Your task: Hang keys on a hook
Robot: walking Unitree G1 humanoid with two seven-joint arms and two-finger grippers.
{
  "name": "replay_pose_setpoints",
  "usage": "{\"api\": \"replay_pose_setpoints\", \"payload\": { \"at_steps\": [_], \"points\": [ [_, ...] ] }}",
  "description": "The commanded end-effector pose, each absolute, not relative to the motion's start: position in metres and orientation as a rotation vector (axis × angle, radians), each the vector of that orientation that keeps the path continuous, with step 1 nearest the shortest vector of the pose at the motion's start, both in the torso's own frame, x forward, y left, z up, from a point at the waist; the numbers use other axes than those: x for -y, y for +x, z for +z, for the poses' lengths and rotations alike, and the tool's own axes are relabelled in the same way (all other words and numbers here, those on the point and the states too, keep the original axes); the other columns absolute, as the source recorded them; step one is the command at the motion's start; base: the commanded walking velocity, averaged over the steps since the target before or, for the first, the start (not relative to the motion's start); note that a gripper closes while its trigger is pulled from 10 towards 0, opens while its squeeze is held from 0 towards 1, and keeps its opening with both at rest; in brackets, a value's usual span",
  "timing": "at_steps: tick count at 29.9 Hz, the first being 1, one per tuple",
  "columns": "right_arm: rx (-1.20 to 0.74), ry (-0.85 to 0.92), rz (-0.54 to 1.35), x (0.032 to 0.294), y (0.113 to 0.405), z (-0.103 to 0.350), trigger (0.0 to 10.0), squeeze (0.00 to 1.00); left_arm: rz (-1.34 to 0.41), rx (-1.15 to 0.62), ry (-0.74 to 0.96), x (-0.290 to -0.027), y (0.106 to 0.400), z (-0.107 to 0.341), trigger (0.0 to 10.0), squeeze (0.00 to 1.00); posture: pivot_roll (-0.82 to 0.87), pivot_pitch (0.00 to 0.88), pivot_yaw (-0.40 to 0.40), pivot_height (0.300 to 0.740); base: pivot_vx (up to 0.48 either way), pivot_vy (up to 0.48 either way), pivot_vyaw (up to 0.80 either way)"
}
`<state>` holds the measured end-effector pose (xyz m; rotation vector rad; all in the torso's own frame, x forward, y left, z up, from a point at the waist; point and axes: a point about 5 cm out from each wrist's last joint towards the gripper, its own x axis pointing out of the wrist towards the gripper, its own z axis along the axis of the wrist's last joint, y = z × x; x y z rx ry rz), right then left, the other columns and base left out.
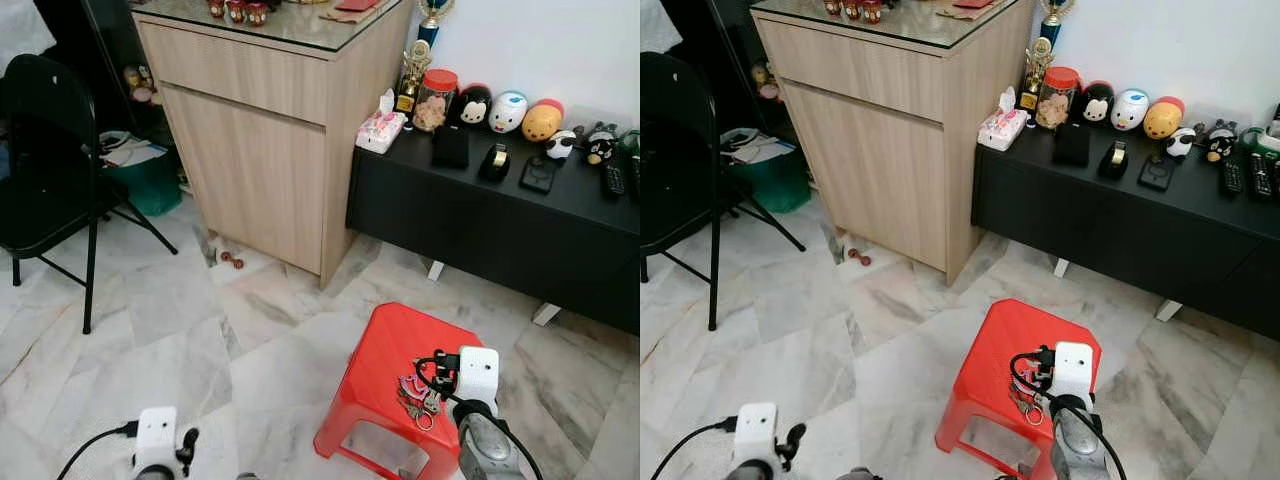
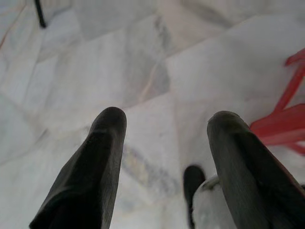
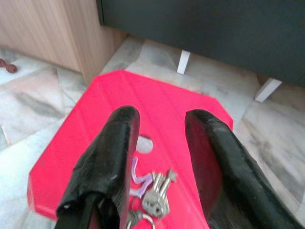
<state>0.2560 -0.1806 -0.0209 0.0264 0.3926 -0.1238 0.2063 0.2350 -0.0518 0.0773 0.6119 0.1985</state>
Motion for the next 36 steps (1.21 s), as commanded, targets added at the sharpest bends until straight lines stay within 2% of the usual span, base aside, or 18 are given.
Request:
{"api": "replay_pose_setpoints", "payload": {
  "at_steps": [1,9,36],
  "points": [
    [-0.416,0.022,-0.141,0.184,0.255,-0.023,10.0,0.0,0.192,-0.611,0.065,-0.232,0.205,-0.053,10.0,0.0,0.12,0.086,-0.034,0.667,0.0,0.0,0.0],
    [-0.398,0.032,-0.142,0.185,0.258,-0.02,10.0,0.0,0.146,-0.615,0.046,-0.226,0.205,-0.055,10.0,0.0,0.11,0.089,-0.034,0.613,0.0,0.0,0.0],
    [-0.407,0.061,-0.081,0.173,0.258,-0.022,10.0,0.0,0.137,-0.592,0.029,-0.226,0.207,-0.052,10.0,0.0,0.12,0.094,-0.033,0.613,0.02,0.0,0.0]
  ]
}}
